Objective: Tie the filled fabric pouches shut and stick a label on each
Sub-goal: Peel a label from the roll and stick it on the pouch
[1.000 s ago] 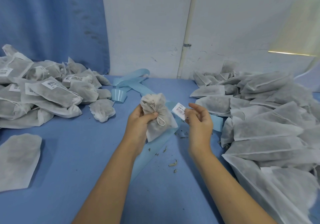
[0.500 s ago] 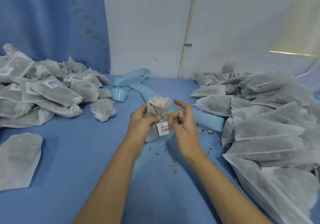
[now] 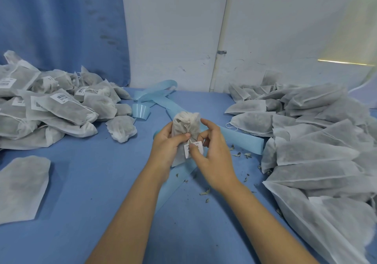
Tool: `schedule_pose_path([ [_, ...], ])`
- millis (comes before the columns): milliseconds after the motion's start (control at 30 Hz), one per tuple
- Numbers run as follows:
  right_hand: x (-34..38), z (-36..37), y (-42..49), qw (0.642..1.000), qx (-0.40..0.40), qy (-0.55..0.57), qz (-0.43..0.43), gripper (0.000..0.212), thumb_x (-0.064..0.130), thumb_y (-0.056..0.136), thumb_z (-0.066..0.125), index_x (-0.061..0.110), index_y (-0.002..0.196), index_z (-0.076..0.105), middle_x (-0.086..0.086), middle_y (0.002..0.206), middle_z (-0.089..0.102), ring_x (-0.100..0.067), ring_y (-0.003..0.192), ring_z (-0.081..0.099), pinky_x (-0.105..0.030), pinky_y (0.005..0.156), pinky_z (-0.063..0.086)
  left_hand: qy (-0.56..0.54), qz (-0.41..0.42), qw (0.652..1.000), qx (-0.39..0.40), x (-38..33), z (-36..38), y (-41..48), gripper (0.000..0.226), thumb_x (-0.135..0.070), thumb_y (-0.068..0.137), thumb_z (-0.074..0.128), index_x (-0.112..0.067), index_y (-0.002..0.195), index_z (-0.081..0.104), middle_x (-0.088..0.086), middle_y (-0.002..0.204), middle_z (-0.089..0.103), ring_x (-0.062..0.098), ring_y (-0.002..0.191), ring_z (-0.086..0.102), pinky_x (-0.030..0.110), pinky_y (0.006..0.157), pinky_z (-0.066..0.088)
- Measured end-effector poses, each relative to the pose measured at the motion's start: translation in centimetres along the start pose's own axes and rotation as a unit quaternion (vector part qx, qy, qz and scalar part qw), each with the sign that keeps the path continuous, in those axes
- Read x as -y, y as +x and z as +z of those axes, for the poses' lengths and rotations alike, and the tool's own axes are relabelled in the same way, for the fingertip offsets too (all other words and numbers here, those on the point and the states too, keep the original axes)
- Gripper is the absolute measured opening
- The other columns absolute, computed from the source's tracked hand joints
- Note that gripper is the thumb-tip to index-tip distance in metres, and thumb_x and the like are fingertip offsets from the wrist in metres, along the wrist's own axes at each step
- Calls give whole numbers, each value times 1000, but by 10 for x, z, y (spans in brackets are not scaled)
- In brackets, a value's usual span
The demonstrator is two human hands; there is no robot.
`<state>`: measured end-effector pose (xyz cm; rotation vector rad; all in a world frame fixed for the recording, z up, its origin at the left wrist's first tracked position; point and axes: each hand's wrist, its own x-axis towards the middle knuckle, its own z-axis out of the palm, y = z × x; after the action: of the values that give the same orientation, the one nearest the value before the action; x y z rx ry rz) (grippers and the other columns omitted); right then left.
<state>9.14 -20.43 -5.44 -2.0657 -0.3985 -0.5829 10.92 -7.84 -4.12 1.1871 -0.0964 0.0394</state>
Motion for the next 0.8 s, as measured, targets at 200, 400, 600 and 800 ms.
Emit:
schedule_pose_path([
  [200,3,1,1,998,-9,-53,-12,69,35,81,71,22,140,37,19,88,46,-11,89,49,-36,82,46,0,8,1000,-3,0,1,-3,16,-3,88,61,-16,95,67,7,89,74,21,82,70,34,75,56],
  [400,-2,1,2,997,-19,-30,72,87,52,74,74,23,143,29,23,99,44,-5,102,46,-25,85,39,-8,-4,1000,-17,-3,1,-4,12,-7,89,61,-15,95,67,11,95,73,26,88,70,40,82,54],
  [600,1,-1,7,961,5,191,201,66,31,79,77,28,131,37,4,99,65,3,82,65,-10,69,45,-53,-24,998,22,-4,5,-6,26,-18,86,66,-9,110,63,13,100,72,25,88,69,38,82,56],
  [800,9,-7,12,911,-63,340,226,46,20,80,77,13,119,53,-2,106,69,-4,84,69,-14,66,51,-15,-36,997,61,-2,6,-6,49,-38,74,69,-5,110,66,9,106,73,20,98,70,29,83,56],
])
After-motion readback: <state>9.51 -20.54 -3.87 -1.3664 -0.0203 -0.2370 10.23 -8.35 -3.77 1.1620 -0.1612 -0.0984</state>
